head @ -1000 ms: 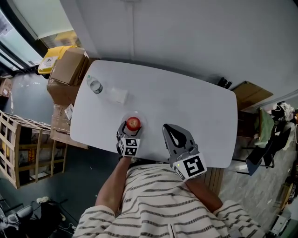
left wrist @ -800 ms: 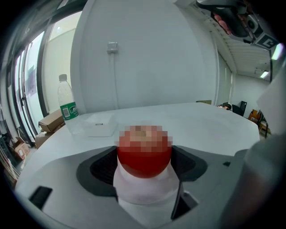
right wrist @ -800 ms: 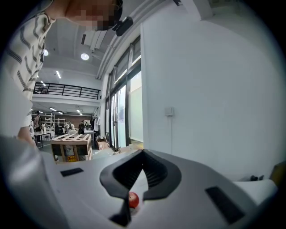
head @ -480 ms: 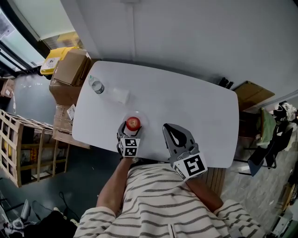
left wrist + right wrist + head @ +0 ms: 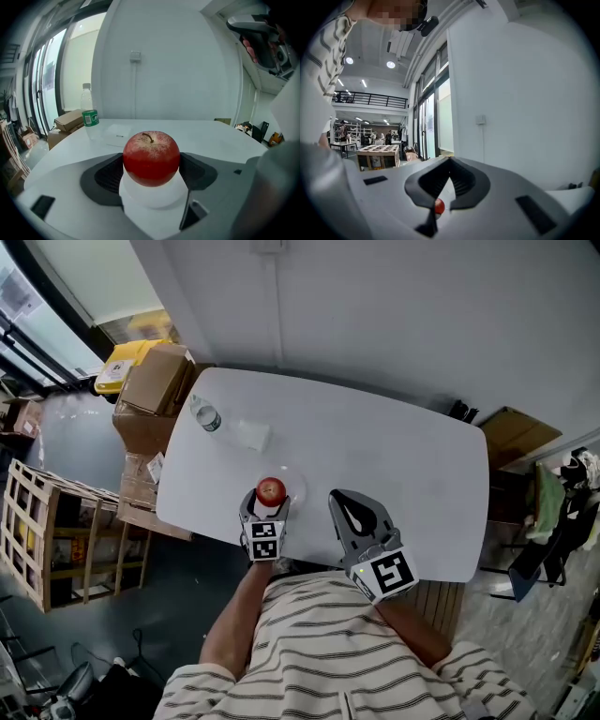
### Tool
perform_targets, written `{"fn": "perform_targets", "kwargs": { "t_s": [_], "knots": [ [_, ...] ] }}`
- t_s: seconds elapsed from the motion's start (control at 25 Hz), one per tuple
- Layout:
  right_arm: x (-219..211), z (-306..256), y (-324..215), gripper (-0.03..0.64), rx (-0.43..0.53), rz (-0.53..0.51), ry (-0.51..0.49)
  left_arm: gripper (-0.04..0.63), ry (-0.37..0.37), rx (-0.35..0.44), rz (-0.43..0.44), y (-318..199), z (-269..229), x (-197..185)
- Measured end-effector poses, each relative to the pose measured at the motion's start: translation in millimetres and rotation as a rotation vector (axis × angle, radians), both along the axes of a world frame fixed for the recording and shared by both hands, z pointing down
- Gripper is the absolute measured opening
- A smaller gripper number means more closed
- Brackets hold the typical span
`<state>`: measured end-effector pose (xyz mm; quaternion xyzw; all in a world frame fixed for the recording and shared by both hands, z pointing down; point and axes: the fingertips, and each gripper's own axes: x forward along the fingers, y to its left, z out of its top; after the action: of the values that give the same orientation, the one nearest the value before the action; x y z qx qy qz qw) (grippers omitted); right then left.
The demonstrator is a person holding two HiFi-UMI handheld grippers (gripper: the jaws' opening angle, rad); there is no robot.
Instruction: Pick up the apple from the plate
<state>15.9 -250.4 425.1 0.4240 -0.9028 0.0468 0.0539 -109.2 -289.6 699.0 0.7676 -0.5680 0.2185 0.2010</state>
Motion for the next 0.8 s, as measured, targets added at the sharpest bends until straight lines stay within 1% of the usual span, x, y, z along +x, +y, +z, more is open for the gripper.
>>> {"fn": "perform_targets", "kwargs": {
  "t_s": [0.36,0.52,0.68,0.8],
  "knots": [
    [-3,-7,3,0.012,0.017,-0.008,-0.017,0.382,0.038,0.057,-0.027,4,-48,1],
    [-5,-10,5,0.012,0.024,-0.017,-0.027,0.382,0.040,0.090,-0.042,6,-76,2],
    [-9,-11,7,0.012,0.030,-0.033,-0.025,0.382,0.016,0.156,-0.045,8,-106,0],
    [-11,-11,8,0.012,0.034,-0.040,-0.017,0.382,0.014,0.202,-0.047,11,-128,2]
  ]
}}
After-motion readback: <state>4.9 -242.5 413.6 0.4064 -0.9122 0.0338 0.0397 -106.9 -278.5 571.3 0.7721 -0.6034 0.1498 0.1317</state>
